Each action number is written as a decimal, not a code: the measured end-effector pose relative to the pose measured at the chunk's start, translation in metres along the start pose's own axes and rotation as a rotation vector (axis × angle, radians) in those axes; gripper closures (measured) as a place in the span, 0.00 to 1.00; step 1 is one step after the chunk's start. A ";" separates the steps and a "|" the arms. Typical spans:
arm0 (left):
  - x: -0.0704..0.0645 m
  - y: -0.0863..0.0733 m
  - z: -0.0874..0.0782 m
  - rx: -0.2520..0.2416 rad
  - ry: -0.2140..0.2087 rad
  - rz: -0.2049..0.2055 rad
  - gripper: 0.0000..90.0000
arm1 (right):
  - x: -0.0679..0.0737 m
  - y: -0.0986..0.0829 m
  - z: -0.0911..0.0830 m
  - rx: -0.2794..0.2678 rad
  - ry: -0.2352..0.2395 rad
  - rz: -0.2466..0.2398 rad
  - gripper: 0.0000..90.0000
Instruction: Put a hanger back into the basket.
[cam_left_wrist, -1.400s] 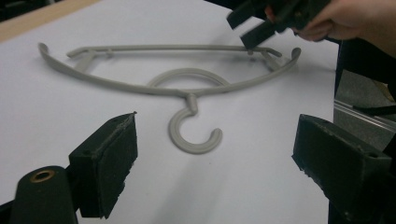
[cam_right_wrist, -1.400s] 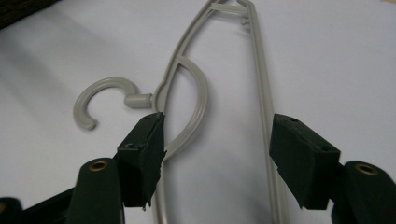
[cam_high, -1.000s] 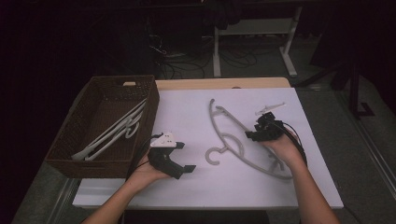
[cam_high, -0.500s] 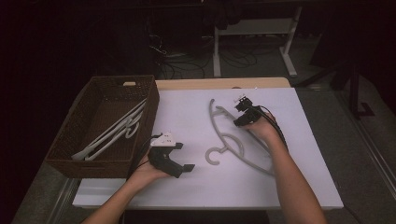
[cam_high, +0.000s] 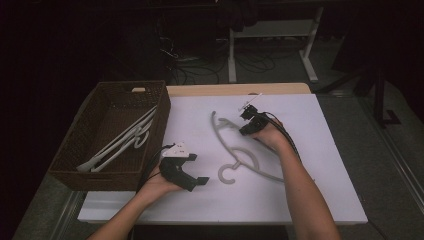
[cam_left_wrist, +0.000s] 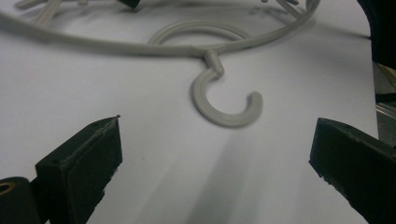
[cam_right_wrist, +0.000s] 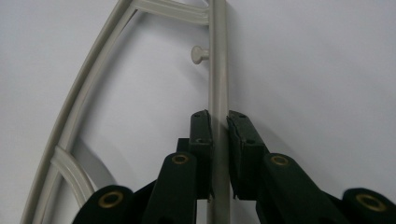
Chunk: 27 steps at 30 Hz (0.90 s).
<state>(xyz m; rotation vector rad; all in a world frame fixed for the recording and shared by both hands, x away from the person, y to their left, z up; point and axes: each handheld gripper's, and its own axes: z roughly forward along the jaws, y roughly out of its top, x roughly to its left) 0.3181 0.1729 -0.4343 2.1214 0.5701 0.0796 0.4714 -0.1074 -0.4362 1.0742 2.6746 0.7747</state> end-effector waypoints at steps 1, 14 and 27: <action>0.000 0.000 0.000 0.000 0.000 0.000 0.02 | 0.005 0.003 0.002 -0.003 0.014 -0.025 0.89; 0.001 0.000 -0.001 -0.001 -0.006 -0.004 0.03 | 0.076 0.031 0.024 0.002 0.205 -0.246 0.89; 0.001 -0.001 0.000 0.006 -0.021 -0.006 0.03 | 0.075 -0.004 -0.031 -0.139 0.160 -0.105 0.94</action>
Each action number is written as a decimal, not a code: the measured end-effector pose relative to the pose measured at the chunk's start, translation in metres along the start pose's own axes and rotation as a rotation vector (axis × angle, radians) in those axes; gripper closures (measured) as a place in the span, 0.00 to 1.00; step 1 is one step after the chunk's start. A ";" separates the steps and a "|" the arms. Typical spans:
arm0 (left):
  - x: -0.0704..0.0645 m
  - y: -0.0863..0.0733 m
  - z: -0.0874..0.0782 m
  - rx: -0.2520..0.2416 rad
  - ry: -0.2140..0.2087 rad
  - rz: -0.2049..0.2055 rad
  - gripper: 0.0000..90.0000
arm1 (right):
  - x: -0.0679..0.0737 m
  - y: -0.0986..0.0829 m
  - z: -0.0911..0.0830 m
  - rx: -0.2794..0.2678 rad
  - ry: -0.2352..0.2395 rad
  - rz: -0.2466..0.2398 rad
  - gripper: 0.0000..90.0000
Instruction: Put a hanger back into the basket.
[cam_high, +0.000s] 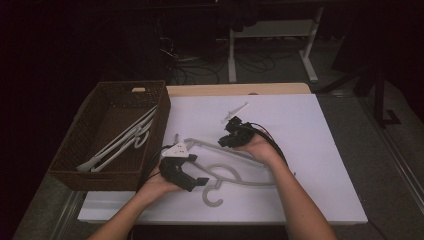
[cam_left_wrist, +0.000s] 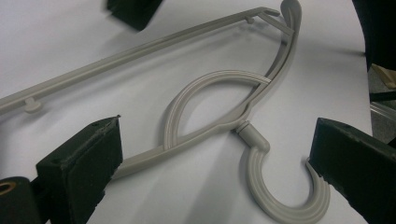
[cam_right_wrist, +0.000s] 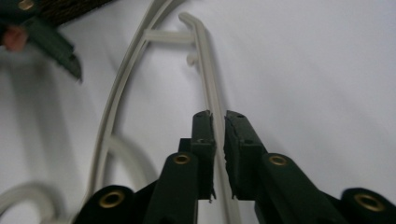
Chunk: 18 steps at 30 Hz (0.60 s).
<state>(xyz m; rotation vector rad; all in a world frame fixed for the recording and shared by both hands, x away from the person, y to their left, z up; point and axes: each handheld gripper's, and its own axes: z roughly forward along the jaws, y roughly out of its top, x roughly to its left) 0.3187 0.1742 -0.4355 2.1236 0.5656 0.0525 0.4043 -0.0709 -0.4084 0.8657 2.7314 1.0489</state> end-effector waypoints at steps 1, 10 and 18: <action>0.000 0.000 0.000 0.002 0.001 0.001 0.03 | 0.001 -0.006 -0.007 -0.005 -0.013 0.008 0.97; 0.001 0.000 0.001 0.001 0.001 -0.008 0.03 | 0.014 -0.069 -0.047 -0.029 -0.106 0.083 0.99; 0.005 -0.002 -0.001 -0.002 0.001 -0.016 0.03 | 0.027 -0.115 -0.056 0.055 -0.154 0.124 0.99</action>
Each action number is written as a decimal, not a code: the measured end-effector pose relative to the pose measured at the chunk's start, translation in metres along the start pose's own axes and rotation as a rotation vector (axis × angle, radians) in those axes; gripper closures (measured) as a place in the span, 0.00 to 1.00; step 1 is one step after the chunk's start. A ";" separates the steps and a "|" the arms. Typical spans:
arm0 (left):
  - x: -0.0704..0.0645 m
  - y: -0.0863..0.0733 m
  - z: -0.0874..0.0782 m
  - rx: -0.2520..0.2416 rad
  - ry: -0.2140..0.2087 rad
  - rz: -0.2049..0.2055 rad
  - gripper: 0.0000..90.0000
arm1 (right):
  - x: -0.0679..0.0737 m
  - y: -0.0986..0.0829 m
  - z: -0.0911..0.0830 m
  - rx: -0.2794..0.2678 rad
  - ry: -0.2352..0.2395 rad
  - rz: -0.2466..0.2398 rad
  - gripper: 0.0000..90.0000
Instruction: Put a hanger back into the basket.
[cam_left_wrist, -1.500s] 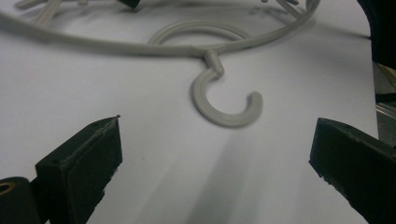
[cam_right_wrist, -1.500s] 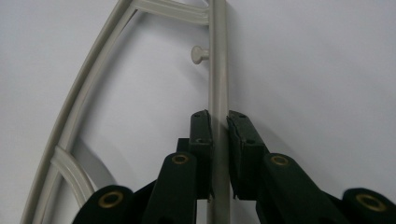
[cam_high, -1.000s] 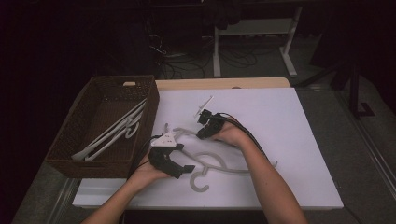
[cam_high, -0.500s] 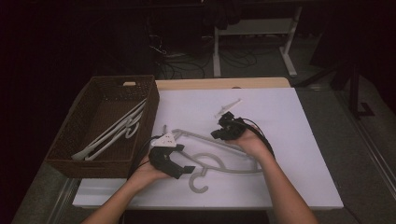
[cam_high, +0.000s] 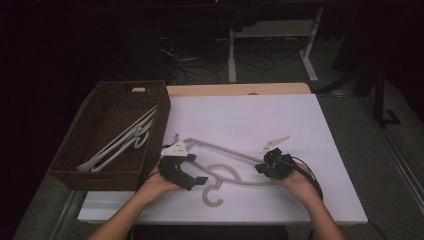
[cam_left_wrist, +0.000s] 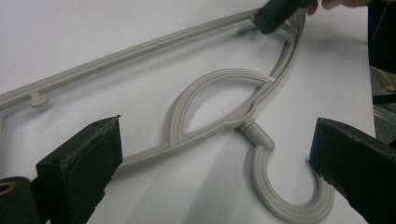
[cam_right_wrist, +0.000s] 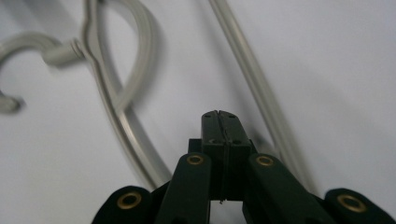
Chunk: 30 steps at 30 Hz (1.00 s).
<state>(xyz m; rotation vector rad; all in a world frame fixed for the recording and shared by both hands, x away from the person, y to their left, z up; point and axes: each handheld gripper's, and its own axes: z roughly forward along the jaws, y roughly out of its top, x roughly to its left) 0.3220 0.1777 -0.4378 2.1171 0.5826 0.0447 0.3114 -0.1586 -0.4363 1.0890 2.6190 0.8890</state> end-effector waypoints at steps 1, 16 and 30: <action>0.000 0.000 0.000 0.001 -0.001 -0.001 0.03 | -0.001 -0.004 0.000 0.011 -0.007 0.009 0.99; -0.001 -0.001 0.002 0.010 -0.009 -0.002 0.03 | -0.040 -0.003 0.003 0.045 -0.231 0.052 0.99; 0.001 -0.002 0.002 0.016 -0.002 -0.002 0.03 | -0.101 0.012 -0.002 -0.058 -0.261 0.212 0.99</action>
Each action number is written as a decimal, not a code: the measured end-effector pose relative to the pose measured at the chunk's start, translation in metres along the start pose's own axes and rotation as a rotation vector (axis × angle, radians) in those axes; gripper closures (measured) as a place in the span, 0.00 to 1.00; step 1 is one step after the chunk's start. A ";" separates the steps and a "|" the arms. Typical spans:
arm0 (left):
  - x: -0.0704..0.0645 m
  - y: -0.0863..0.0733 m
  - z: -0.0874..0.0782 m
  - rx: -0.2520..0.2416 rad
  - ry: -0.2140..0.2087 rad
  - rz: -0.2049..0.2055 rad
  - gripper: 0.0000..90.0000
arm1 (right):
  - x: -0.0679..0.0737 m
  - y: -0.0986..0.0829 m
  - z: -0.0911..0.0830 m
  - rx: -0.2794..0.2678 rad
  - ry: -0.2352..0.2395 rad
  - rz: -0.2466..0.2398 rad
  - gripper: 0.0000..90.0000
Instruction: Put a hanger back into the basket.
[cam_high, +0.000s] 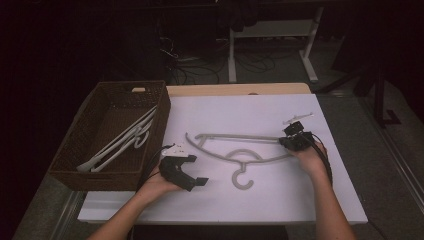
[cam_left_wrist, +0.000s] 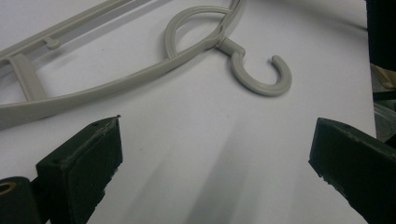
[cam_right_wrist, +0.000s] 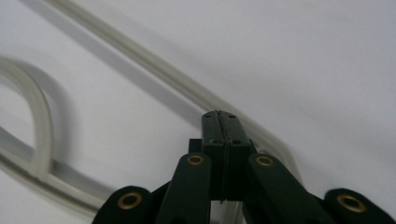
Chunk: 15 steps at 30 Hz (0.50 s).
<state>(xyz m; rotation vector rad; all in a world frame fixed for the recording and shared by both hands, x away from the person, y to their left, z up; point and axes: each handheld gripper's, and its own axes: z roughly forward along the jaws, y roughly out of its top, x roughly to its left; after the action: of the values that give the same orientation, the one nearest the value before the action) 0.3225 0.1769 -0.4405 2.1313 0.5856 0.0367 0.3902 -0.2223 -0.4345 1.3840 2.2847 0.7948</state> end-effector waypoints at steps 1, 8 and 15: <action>0.000 0.000 0.000 0.001 0.001 -0.001 0.03 | -0.001 0.003 -0.002 -0.010 -0.013 0.002 0.99; 0.000 0.000 0.000 0.003 0.000 0.006 0.03 | -0.013 0.014 0.006 -0.012 -0.035 0.066 0.99; -0.001 0.003 0.005 0.017 -0.001 0.023 0.04 | -0.010 0.011 0.008 0.022 -0.051 0.053 0.99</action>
<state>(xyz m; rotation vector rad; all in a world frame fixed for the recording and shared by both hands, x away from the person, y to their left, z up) 0.3236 0.1709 -0.4409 2.1542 0.5632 0.0439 0.4066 -0.2248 -0.4333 1.4634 2.2332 0.7437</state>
